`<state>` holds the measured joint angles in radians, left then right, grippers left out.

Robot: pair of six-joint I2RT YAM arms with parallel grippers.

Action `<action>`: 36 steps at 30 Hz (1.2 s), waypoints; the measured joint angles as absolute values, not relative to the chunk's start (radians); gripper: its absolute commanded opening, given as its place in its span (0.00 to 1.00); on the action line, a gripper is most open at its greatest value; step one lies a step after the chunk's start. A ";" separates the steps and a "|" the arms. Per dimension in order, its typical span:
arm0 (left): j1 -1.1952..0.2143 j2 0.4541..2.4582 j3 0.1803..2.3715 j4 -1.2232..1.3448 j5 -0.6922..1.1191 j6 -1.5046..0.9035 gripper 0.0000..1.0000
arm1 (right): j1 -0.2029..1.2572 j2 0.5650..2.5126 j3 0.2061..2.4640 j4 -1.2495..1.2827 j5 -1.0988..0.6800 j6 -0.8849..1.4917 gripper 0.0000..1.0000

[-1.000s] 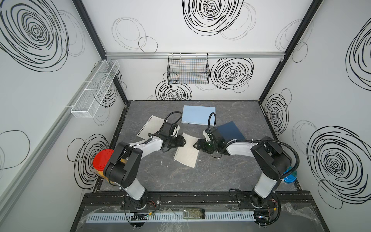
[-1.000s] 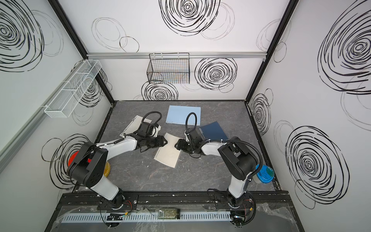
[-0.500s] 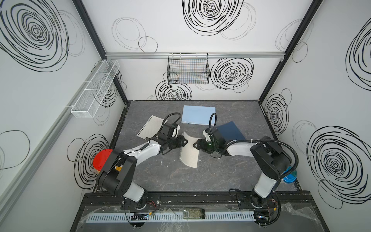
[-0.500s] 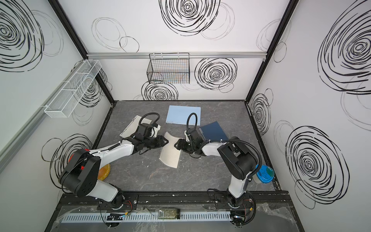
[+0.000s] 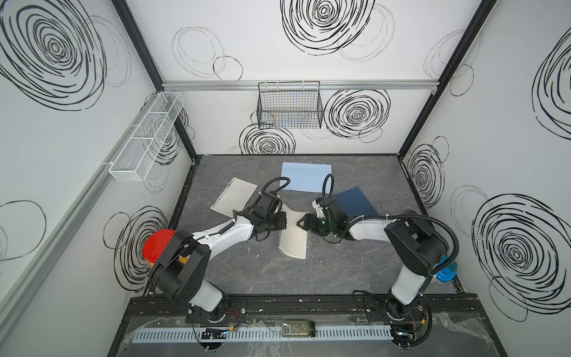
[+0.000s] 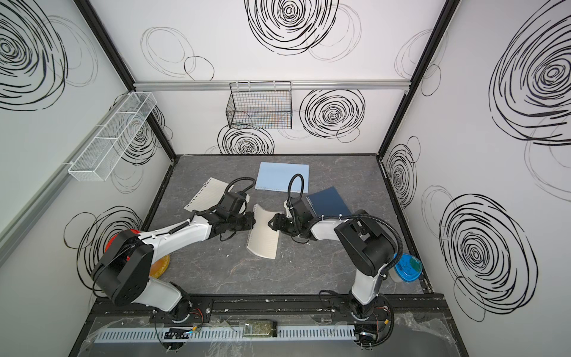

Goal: Tear off pages from different notebooks
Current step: Close the notebook at the center of the board, then pick up the notebook from the center of the board.

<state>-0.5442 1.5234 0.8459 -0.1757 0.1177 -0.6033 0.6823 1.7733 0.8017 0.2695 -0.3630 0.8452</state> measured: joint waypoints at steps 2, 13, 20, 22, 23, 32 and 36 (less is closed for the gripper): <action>-0.544 1.537 0.846 -0.186 0.095 -0.599 0.00 | 0.682 1.772 0.799 0.274 -0.364 0.845 0.70; -0.513 1.547 0.845 -0.181 0.123 -0.591 0.00 | 0.664 1.713 0.729 0.278 -0.398 0.853 0.72; -0.481 1.503 0.844 -0.181 0.173 -0.582 0.00 | 0.662 1.696 0.724 0.251 -0.411 0.845 0.74; -0.474 1.497 0.840 -0.178 0.183 -0.582 0.00 | 0.662 1.701 0.728 0.249 -0.416 0.846 0.74; -0.471 1.495 0.836 -0.177 0.189 -0.582 0.00 | 0.663 1.705 0.731 0.252 -0.420 0.847 0.74; -0.443 1.451 0.813 -0.163 0.257 -0.582 0.00 | 0.662 1.739 0.710 0.376 -0.467 0.884 0.75; -0.442 1.441 0.812 -0.162 0.267 -0.578 0.00 | 0.663 1.727 0.706 0.366 -0.447 0.871 0.76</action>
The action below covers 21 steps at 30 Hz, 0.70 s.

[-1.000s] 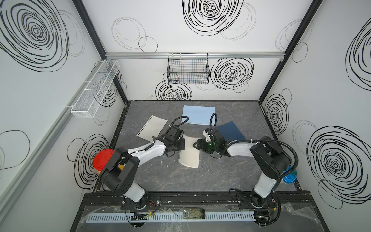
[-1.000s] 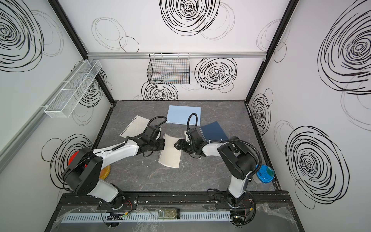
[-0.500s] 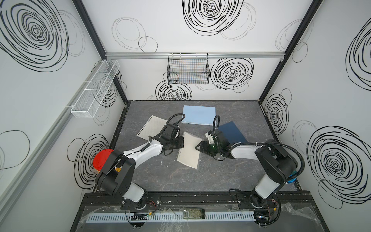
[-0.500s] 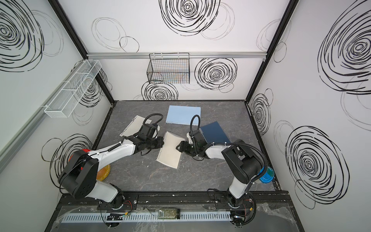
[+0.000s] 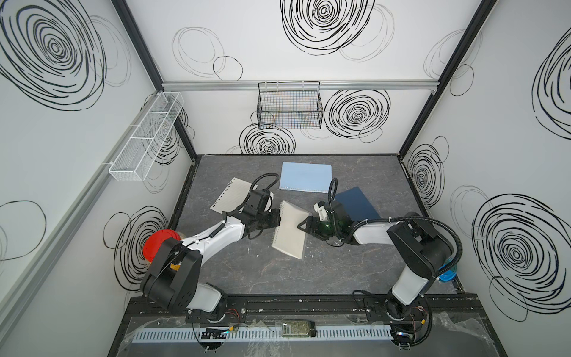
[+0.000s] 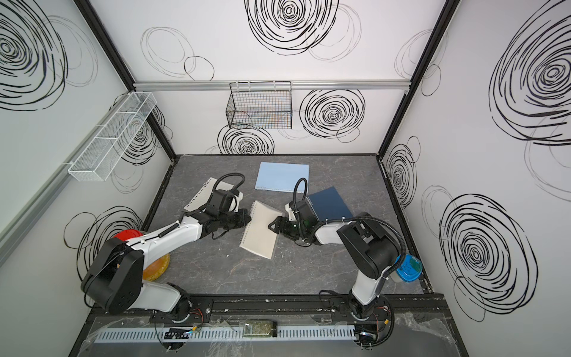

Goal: Tear off pages from different notebooks
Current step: Pick up the notebook from the center of the board.

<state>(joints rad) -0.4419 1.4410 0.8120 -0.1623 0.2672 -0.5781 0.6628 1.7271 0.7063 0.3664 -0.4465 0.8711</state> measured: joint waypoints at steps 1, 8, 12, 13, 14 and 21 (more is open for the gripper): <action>-0.442 1.440 0.812 -0.163 0.269 -0.575 0.00 | 0.662 1.715 0.707 0.343 -0.434 0.852 0.77; -0.439 1.440 0.811 -0.172 0.290 -0.511 0.00 | 0.604 1.683 0.880 0.097 -0.396 0.568 0.83; -0.435 1.448 0.831 -0.200 0.310 -0.443 0.00 | 0.560 1.684 1.020 0.006 -0.410 0.365 0.85; -0.435 1.456 0.851 -0.212 0.315 -0.419 0.00 | 0.557 1.685 1.050 -0.015 -0.411 0.316 0.86; -0.435 1.465 0.871 -0.223 0.318 -0.400 0.00 | 0.556 1.689 1.082 -0.038 -0.413 0.269 0.86; -0.418 1.552 1.071 -0.274 0.351 -0.254 0.00 | 0.545 1.753 1.232 -0.158 -0.428 -0.052 1.00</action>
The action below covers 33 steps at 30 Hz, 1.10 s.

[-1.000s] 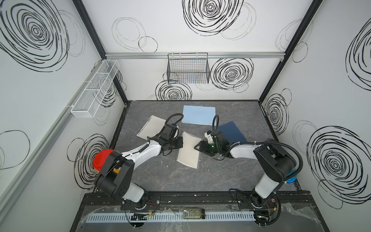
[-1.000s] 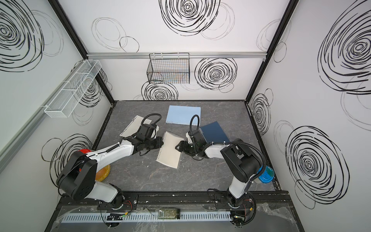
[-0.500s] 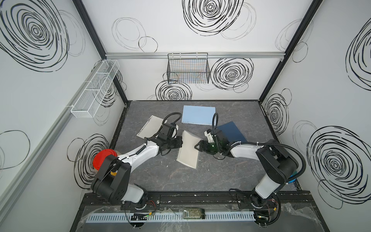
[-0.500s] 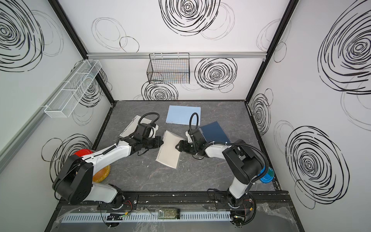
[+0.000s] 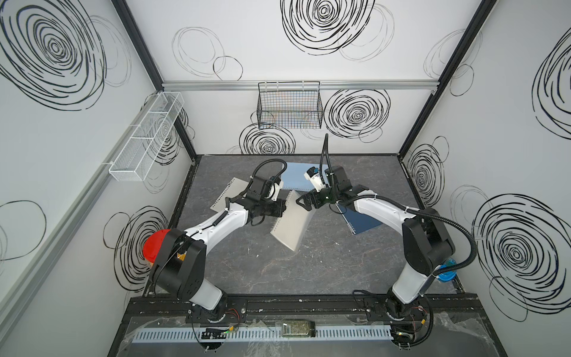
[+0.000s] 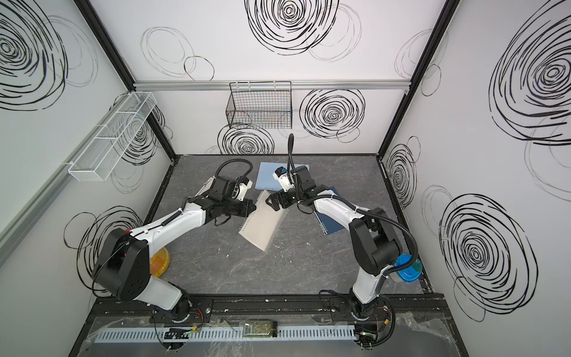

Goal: Tear off pages from different notebooks
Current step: Pick up the notebook from the center of the board, then place the notebook at the corner of the board.

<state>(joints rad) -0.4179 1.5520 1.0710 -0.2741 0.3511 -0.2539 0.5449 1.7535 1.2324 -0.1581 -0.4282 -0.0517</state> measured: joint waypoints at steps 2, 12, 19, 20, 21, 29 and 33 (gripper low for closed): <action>-0.418 1.562 1.112 -0.289 0.368 -0.210 0.00 | 0.535 1.753 1.232 -0.178 -0.435 -0.113 1.00; -0.410 1.563 1.208 -0.402 0.455 -0.033 0.00 | 0.461 1.719 1.154 -0.099 -0.482 -0.315 0.98; -0.426 1.563 1.249 -0.487 0.475 0.048 0.00 | 0.410 1.689 1.075 0.010 -0.579 -0.417 0.98; -0.432 1.563 1.252 -0.499 0.475 0.059 0.00 | 0.407 1.689 1.086 0.010 -0.597 -0.427 0.98; -0.440 1.563 1.253 -0.508 0.475 0.067 0.00 | 0.405 1.691 1.098 0.009 -0.611 -0.435 0.98; -0.499 1.561 1.255 -0.561 0.489 0.112 0.00 | 0.401 1.695 1.152 0.012 -0.741 -0.482 0.94; -0.499 1.544 1.255 -0.570 0.490 0.117 0.00 | 0.401 1.698 1.150 0.002 -0.785 -0.500 0.91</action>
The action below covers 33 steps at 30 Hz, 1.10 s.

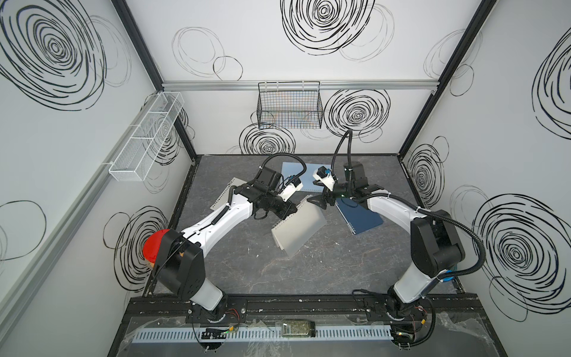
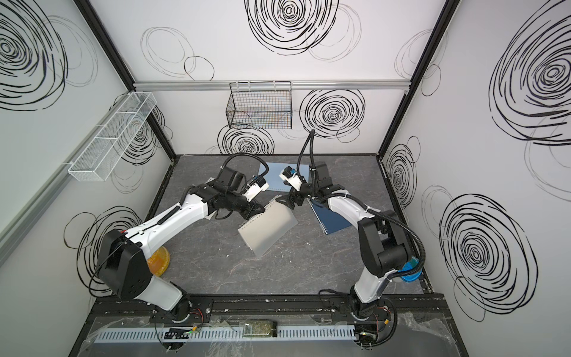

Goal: Tear off pages from different notebooks
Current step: Place the notebook at the corner of the board.

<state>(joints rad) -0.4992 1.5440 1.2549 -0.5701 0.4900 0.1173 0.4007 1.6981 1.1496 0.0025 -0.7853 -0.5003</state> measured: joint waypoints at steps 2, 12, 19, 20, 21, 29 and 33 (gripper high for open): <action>-0.496 1.533 1.255 -0.571 0.490 0.121 0.00 | 0.401 1.698 1.143 0.004 -0.804 -0.504 0.91; -0.490 1.521 1.285 -0.582 0.522 0.142 0.00 | 0.415 1.693 1.064 0.011 -0.896 -0.486 0.86; -0.481 1.505 1.289 -0.586 0.557 0.157 0.00 | 0.419 1.674 1.065 0.020 -0.948 -0.463 0.71; -0.477 1.503 1.289 -0.587 0.561 0.158 0.00 | 0.419 1.674 1.067 0.019 -0.952 -0.460 0.67; -0.472 1.501 1.289 -0.587 0.564 0.158 0.00 | 0.419 1.674 1.069 0.015 -0.957 -0.458 0.63; -0.435 1.496 1.289 -0.587 0.586 0.158 0.00 | 0.419 1.674 1.116 -0.031 -0.983 -0.439 0.18; -0.424 1.496 1.291 -0.590 0.580 0.158 0.00 | 0.418 1.674 1.137 -0.076 -1.003 -0.437 0.00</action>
